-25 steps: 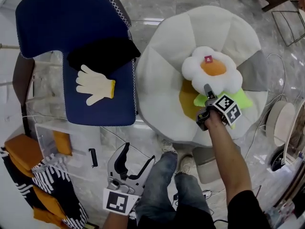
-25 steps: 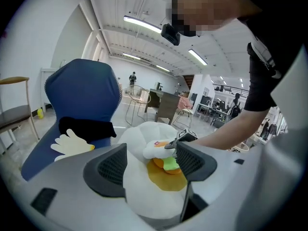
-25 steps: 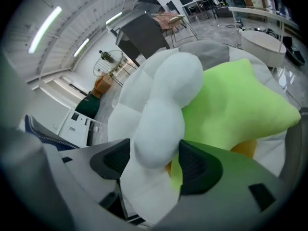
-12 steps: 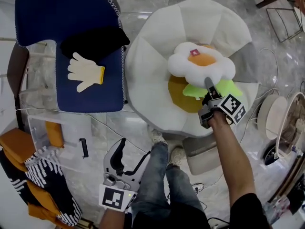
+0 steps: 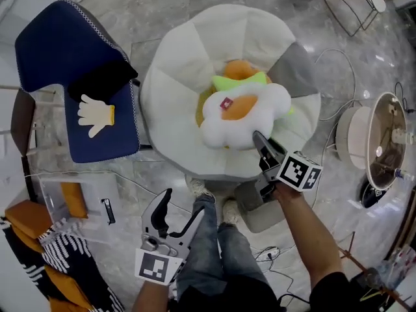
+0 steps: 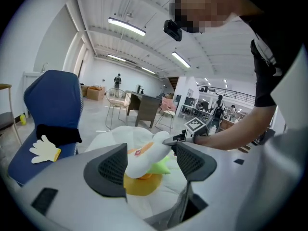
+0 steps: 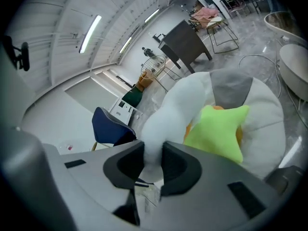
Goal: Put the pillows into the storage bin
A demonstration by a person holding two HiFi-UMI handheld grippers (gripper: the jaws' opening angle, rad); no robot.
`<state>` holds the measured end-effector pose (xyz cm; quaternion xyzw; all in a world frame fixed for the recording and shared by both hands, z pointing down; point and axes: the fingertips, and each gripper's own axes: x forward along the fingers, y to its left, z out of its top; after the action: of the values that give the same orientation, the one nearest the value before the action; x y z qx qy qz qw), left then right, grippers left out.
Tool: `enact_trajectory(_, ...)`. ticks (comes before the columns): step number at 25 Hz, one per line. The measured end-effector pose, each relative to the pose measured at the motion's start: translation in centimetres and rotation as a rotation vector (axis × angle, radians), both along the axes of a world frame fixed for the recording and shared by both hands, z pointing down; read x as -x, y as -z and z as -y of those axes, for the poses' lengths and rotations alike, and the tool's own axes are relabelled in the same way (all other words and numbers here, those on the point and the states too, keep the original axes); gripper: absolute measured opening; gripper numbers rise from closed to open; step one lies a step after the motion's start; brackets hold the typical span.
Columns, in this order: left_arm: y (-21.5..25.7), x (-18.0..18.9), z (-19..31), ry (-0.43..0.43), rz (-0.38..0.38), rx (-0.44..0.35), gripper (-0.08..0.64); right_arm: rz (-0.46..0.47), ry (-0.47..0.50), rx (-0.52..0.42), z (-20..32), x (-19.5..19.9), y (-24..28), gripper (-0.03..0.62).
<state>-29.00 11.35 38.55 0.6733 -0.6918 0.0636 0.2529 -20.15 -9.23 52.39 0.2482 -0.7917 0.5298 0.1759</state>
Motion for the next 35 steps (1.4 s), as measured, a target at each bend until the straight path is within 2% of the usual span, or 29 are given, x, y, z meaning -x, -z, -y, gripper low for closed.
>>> enact_trajectory(6,-0.1,-6.2,1.3,-0.093,0.025,0.032,0.336,-0.036,0.068,-0.096,-2.4,-8.3,3.2,0.089)
enact_trajectory(8,0.0,-8.3,2.0,-0.123,0.021,0.015,0.336,-0.061,0.074,-0.132,-2.9,-11.0,3.8,0.089)
enact_trajectory(11,0.6,-11.2,3.5,-0.168,0.011,-0.022,0.336,-0.077,0.061,-0.153,-3.7,-14.7,4.8,0.089)
enact_trajectory(18,-0.3,-17.1,4.8,-0.286,-0.005,-0.005,0.336,-0.148,0.013,-0.198,-6.8,-23.3,5.6,0.089)
enact_trajectory(21,-0.7,-18.5,5.3,-0.334,-0.005,0.001,0.336,-0.176,-0.035,-0.18,-8.5,-26.6,4.9,0.089)
enact_trajectory(27,-1.2,-19.8,5.9,-0.399,-0.011,0.017,0.336,-0.225,-0.166,-0.076,-11.4,-31.7,2.3,0.089)
enact_trajectory(35,-2.7,-22.6,5.9,-0.486,-0.03,0.055,0.336,-0.287,-0.201,0.018,-15.7,-34.9,-1.5,0.089)
